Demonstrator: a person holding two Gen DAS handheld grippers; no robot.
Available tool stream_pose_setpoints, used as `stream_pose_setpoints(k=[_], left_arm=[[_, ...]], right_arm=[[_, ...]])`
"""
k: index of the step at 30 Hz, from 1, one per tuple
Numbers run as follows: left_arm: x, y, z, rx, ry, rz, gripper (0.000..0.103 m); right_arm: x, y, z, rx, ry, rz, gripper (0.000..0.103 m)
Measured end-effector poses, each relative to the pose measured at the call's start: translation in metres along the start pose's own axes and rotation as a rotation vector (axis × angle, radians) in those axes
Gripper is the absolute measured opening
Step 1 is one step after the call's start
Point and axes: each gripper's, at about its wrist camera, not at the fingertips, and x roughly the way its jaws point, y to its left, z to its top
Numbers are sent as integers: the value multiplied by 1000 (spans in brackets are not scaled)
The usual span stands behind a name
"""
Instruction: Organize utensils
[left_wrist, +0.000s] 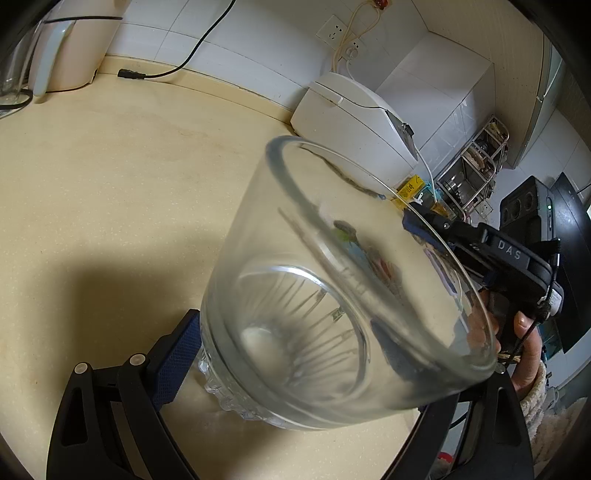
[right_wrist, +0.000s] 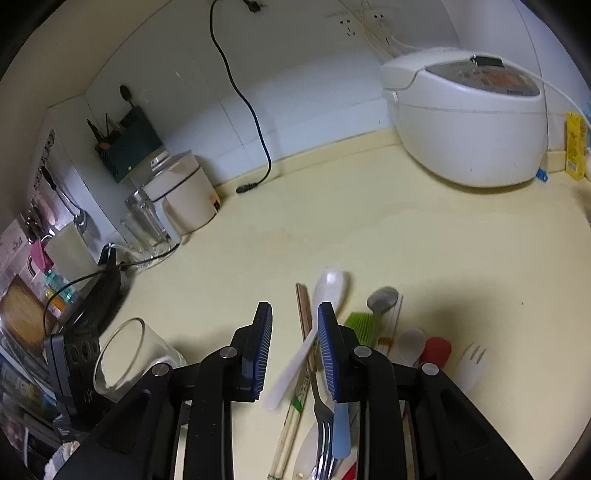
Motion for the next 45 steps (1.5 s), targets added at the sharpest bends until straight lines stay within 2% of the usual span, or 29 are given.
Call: stream_pose_setpoints(k=[5,10,14,17,22,30,34,36,42,45], left_arm=[[0,0,0,0,0,0,94],[0,0,0,-1,0,-2,94],[0,-1,0,-2,-1,-3,94],[0,-1,0,-2,-1,-3,94],[0,0,0,-2,0,-3,94],[0,0,0,-2,0,-3,94],[0,0,1,-2,0,-4,94],[0,0,1,-2,0,-4,94],[0,0,0,-3,0,-5,94],[0,0,0,-3,-1,-5,94]], right_arm=[[10,-11,4,18,27,-30,34],[50,-25,24,73,127,-32,38],[80,-29,35,80,184,-124,39],[95,-26,39,35,198,-176,42],[122,-17,37,-24,268,-198,47],[133,-1,34,-146,277,-264,48],[133,-4,36,-172,255,-247,46],[134,-6,37,-167,248,-223,38],[128,-13,35,-114,249,-71,38],[123,-9,30,-143,262,-46,38]])
